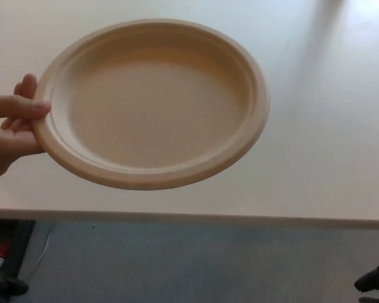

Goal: A person passes a plate to the robot and the robot grabs it with its left hand and places it at the centre of the table infront of it

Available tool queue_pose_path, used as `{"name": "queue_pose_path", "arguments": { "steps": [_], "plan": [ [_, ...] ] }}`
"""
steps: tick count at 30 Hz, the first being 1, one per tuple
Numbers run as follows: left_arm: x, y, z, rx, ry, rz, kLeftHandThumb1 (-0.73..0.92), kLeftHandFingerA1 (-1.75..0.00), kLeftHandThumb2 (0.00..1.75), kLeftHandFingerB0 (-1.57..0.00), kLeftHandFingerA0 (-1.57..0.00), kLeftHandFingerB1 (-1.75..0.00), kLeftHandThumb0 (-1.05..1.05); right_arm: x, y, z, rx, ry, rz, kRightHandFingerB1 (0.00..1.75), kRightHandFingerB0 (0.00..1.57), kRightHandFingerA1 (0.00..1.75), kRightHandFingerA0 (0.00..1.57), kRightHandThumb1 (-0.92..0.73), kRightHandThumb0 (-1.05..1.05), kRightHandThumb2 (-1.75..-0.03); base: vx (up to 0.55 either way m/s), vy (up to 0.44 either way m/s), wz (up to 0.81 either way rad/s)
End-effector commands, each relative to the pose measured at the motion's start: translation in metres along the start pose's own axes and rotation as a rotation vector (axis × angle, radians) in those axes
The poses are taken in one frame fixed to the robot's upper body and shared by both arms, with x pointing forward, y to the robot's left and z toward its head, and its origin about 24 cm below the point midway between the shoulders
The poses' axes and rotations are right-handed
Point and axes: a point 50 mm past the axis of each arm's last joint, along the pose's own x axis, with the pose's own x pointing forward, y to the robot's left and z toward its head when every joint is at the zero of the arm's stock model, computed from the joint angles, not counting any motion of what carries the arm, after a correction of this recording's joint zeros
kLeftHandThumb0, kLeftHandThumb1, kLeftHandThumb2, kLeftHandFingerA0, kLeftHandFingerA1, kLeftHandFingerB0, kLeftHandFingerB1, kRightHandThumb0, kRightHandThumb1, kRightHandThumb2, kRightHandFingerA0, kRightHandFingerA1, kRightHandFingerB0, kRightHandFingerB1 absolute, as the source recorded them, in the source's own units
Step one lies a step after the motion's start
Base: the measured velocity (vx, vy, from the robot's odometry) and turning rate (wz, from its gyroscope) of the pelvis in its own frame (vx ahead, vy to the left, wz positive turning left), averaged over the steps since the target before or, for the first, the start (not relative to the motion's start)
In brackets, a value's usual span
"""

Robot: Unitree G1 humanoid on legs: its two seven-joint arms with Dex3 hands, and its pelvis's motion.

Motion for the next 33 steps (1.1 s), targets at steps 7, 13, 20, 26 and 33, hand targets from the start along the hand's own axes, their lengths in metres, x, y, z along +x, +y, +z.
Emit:
{"name": "queue_pose_path", "arguments": {
  "steps": [7, 13, 20, 26, 33],
  "plan": [
    [-0.025, -0.028, 0.029, 0.145, -0.383, 0.136, 0.63, -0.36, 0.59, -0.31, -0.41, -0.31, -0.53, -0.004, -0.001, -0.020, 0.036, 0.014, -0.036, 0.44, 0.31, 0.62, 0.58, -0.65, -0.50, -0.59, 0.00, 0.000, 0.00],
    [-0.037, -0.033, 0.030, 0.188, -0.456, 0.175, 0.65, -0.38, 0.59, -0.31, -0.42, -0.31, -0.54, -0.006, 0.002, -0.029, 0.038, 0.028, -0.029, 0.46, 0.27, 0.65, 0.62, -0.66, -0.49, -0.60, 0.00, 0.000, 0.00],
    [-0.095, -0.061, 0.046, 0.149, -0.701, 0.137, 0.50, -0.52, 0.83, -0.32, -0.46, -0.46, -0.62, -0.012, 0.022, -0.062, 0.024, 0.116, 0.019, 0.44, 0.24, 0.65, 0.65, -0.66, -0.46, -0.58, 0.00, 0.000, 0.00],
    [-0.141, -0.079, 0.059, 0.128, -0.834, 0.113, 0.61, -0.40, 0.59, -0.40, -0.54, -0.33, -0.60, -0.017, 0.035, -0.081, 0.031, 0.158, 0.042, 0.46, 0.24, 0.66, 0.61, -0.63, -0.46, -0.59, 0.00, 0.000, 0.00],
    [-0.189, -0.067, 0.091, 0.088, -1.131, 0.243, 0.66, -0.48, 0.60, -0.45, -0.60, -0.34, -0.57, -0.020, 0.040, -0.088, 0.029, 0.177, 0.059, 0.44, 0.25, 0.66, 0.64, -0.64, -0.48, -0.58, 0.00, 0.000, 0.00]
  ]
}}
